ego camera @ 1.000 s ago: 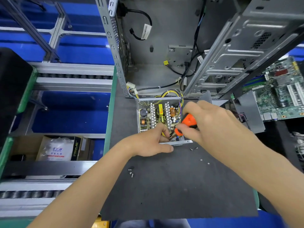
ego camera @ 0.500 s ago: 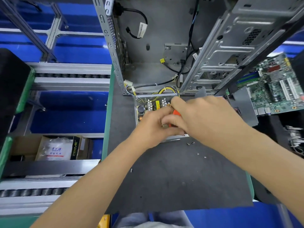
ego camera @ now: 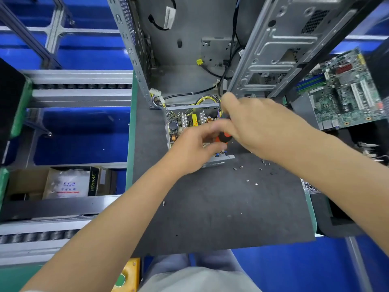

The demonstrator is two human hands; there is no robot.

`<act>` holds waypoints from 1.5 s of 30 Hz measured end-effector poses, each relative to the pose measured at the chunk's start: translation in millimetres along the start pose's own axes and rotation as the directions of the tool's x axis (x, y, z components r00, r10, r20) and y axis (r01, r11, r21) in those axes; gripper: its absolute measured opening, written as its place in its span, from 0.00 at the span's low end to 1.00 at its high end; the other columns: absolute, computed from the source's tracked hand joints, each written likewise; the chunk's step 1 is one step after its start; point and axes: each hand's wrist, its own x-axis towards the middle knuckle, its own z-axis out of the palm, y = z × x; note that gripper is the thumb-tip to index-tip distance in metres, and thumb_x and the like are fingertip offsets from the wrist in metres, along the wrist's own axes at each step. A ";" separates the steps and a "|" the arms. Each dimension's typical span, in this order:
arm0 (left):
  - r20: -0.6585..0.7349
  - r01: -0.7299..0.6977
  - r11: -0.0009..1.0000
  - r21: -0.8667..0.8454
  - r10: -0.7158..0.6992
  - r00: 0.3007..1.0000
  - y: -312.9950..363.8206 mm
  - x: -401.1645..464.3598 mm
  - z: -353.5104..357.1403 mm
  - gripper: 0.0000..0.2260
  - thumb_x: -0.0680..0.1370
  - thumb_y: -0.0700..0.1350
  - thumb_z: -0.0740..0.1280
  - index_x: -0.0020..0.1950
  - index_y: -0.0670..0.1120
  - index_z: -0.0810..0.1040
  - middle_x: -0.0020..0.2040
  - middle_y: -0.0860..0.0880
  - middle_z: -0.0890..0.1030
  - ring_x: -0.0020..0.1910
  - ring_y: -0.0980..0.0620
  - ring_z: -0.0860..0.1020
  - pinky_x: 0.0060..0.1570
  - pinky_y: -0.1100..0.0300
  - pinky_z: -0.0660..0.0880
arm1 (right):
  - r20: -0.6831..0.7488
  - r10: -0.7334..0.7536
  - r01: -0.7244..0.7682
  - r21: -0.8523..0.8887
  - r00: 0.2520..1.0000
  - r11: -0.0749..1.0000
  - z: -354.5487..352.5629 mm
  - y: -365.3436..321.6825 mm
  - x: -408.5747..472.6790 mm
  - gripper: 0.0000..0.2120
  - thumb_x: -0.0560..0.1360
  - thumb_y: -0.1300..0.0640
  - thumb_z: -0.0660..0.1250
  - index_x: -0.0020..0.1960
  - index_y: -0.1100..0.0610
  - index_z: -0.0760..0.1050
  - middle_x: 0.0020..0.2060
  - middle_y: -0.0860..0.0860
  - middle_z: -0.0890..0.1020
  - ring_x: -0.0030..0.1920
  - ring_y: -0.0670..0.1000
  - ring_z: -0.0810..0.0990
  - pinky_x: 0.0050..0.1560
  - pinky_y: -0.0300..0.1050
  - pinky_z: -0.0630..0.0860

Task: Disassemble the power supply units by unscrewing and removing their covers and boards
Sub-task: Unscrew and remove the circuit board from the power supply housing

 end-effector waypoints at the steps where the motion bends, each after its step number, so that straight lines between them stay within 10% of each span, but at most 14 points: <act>1: -0.054 0.006 1.000 -0.001 -0.007 0.998 -2.0 0.9 1.6 0.18 0.71 0.39 0.76 0.45 0.62 0.75 0.41 0.59 0.81 0.43 0.56 0.79 0.51 0.60 0.76 | -0.030 -0.045 0.044 -0.033 0.999 0.998 1.6 -0.5 0.1 0.13 0.81 0.45 0.55 0.55 0.56 0.63 0.47 0.54 0.75 0.48 0.61 0.76 0.45 0.53 0.71; 5: -0.093 -0.034 0.999 0.028 0.036 0.995 4.3 3.3 8.7 0.20 0.69 0.43 0.75 0.52 0.62 0.70 0.45 0.64 0.77 0.45 0.64 0.75 0.45 0.64 0.71 | -0.020 -0.127 0.128 0.241 0.992 0.962 -3.7 -5.6 -3.4 0.15 0.76 0.49 0.59 0.61 0.52 0.64 0.51 0.51 0.71 0.49 0.57 0.68 0.51 0.52 0.68; 12: -0.175 0.063 0.997 0.039 -0.056 0.983 -1.9 4.6 20.9 0.18 0.67 0.44 0.79 0.50 0.47 0.74 0.40 0.62 0.77 0.38 0.59 0.74 0.38 0.68 0.70 | -0.098 -0.090 0.098 0.087 0.991 0.991 -2.1 -5.4 -3.4 0.13 0.78 0.47 0.55 0.56 0.55 0.64 0.46 0.55 0.72 0.43 0.61 0.72 0.38 0.51 0.68; 16: -0.026 0.001 0.983 -0.182 -0.006 1.000 -8.9 -2.2 16.4 0.17 0.72 0.35 0.74 0.47 0.55 0.74 0.40 0.65 0.79 0.40 0.64 0.77 0.45 0.70 0.72 | -0.049 -0.160 0.159 -0.035 0.986 0.987 1.3 3.7 0.0 0.13 0.79 0.49 0.58 0.58 0.57 0.65 0.47 0.55 0.77 0.45 0.62 0.77 0.41 0.53 0.72; 19: -0.213 0.026 0.995 -0.094 -0.045 0.976 -11.7 3.3 19.0 0.14 0.69 0.39 0.73 0.43 0.56 0.73 0.37 0.64 0.77 0.36 0.61 0.74 0.39 0.65 0.71 | -0.080 -0.136 0.142 0.080 0.988 0.987 -0.8 0.4 -3.1 0.20 0.77 0.38 0.57 0.55 0.55 0.64 0.43 0.53 0.74 0.43 0.59 0.72 0.40 0.52 0.69; 22: -0.125 0.035 0.992 -0.120 -0.050 0.991 -6.8 7.7 17.4 0.18 0.67 0.41 0.79 0.51 0.48 0.74 0.39 0.64 0.77 0.39 0.56 0.76 0.39 0.59 0.72 | -0.154 -0.122 0.096 -0.165 0.981 0.982 -0.2 -1.3 0.4 0.14 0.80 0.42 0.55 0.51 0.53 0.61 0.40 0.53 0.76 0.40 0.61 0.76 0.32 0.48 0.62; 27: -0.155 0.071 0.997 0.008 -0.069 0.985 -5.9 4.9 18.3 0.09 0.69 0.44 0.68 0.39 0.58 0.71 0.34 0.64 0.77 0.35 0.59 0.72 0.36 0.65 0.70 | -0.096 -0.162 0.154 -0.082 0.982 0.985 -6.4 -8.8 -2.9 0.17 0.77 0.38 0.54 0.51 0.52 0.62 0.35 0.49 0.68 0.39 0.57 0.67 0.33 0.47 0.62; 30: -0.138 0.059 0.998 0.019 -0.056 0.989 -2.8 4.3 17.2 0.14 0.67 0.44 0.80 0.40 0.57 0.76 0.35 0.63 0.79 0.37 0.59 0.75 0.40 0.63 0.71 | -0.113 -0.139 0.114 -0.207 0.984 0.972 -6.9 -8.1 1.3 0.17 0.79 0.40 0.50 0.50 0.55 0.63 0.35 0.53 0.74 0.37 0.58 0.68 0.31 0.47 0.61; 34: -0.077 -0.043 0.998 -0.055 0.038 0.996 -6.7 -7.1 1.4 0.12 0.74 0.37 0.72 0.50 0.54 0.78 0.40 0.64 0.81 0.39 0.66 0.76 0.43 0.74 0.70 | -0.053 -0.155 0.157 0.035 0.986 0.987 -5.0 -2.4 -2.1 0.17 0.77 0.44 0.57 0.58 0.56 0.65 0.45 0.53 0.77 0.44 0.59 0.71 0.45 0.54 0.73; 38: -0.172 0.024 0.999 0.037 -0.018 0.985 1.8 1.1 14.5 0.18 0.67 0.44 0.81 0.49 0.48 0.75 0.42 0.57 0.79 0.39 0.61 0.74 0.42 0.62 0.69 | -0.045 -0.086 0.086 0.004 0.995 0.996 1.4 -1.3 5.4 0.14 0.81 0.46 0.55 0.55 0.57 0.68 0.46 0.53 0.76 0.47 0.61 0.77 0.43 0.52 0.72; 41: -0.093 -0.037 0.999 0.013 0.038 0.995 -4.4 -4.7 11.8 0.17 0.73 0.43 0.74 0.50 0.64 0.75 0.41 0.63 0.78 0.39 0.62 0.73 0.41 0.66 0.68 | -0.029 -0.100 0.104 0.272 0.995 0.957 -1.4 -2.8 -1.0 0.16 0.76 0.46 0.64 0.58 0.54 0.69 0.49 0.49 0.72 0.50 0.55 0.69 0.52 0.54 0.71; 45: -0.164 -0.048 0.997 0.064 0.058 0.985 -0.7 -3.3 13.4 0.22 0.69 0.38 0.78 0.43 0.63 0.72 0.38 0.67 0.78 0.38 0.65 0.75 0.39 0.73 0.67 | -0.065 -0.013 0.006 -0.106 0.998 0.994 0.2 -10.7 -1.9 0.16 0.80 0.42 0.58 0.56 0.55 0.67 0.44 0.53 0.74 0.45 0.59 0.76 0.39 0.49 0.68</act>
